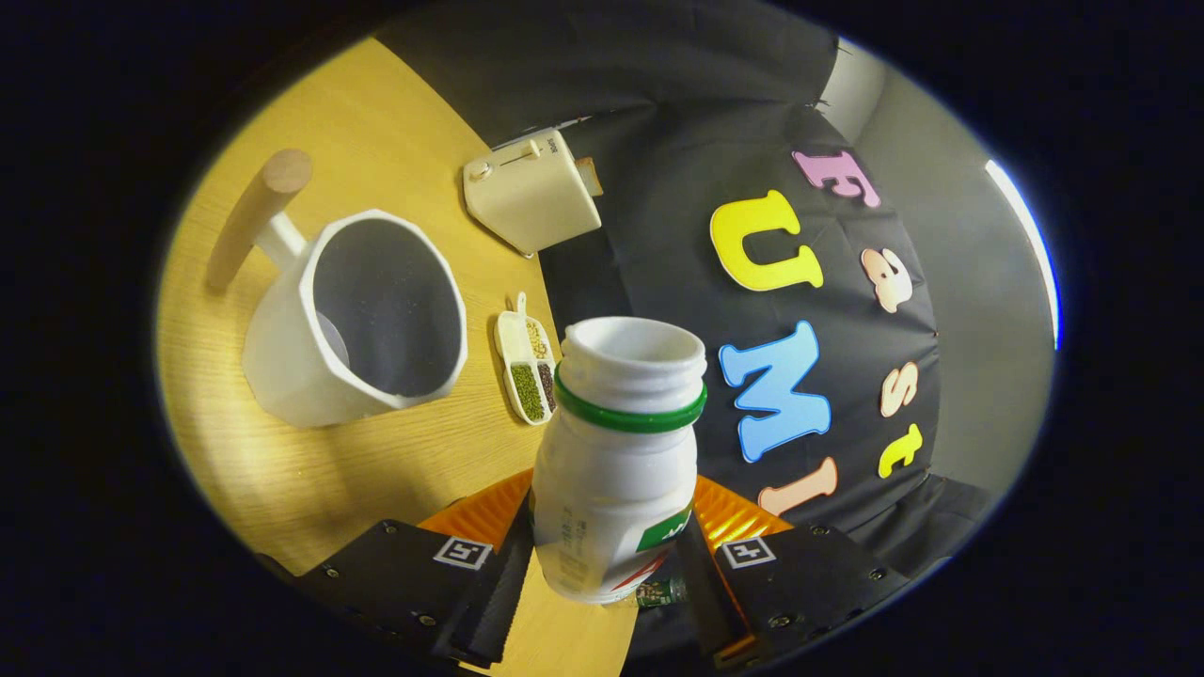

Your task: Take the bottle from table, then pour the juice into the cup, finally place the bottle on the coaster

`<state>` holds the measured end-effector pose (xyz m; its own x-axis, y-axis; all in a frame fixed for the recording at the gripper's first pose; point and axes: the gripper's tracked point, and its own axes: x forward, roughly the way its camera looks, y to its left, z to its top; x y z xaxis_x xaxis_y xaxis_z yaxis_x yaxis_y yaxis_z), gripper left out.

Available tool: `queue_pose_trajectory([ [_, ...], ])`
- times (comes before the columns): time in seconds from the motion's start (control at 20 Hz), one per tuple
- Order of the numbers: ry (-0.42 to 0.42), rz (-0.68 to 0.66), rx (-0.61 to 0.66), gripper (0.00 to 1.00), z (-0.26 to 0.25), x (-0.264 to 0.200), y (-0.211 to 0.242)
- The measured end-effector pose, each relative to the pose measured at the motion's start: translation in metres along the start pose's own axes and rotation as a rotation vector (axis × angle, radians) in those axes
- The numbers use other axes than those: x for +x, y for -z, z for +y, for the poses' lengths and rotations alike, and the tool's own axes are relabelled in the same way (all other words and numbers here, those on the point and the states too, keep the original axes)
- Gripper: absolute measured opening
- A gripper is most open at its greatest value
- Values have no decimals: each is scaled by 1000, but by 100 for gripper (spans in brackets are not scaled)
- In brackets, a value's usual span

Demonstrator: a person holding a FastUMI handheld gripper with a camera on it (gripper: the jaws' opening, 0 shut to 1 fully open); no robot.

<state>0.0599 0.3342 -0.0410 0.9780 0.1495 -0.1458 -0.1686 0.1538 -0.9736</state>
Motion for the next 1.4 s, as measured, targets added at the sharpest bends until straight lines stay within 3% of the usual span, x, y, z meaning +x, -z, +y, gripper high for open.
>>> queue_pose_trajectory([
  [0.5,27,-1,-166,73,-4,1,-7],
  [1.4,18,13,-336,74,-11,0,-5],
])
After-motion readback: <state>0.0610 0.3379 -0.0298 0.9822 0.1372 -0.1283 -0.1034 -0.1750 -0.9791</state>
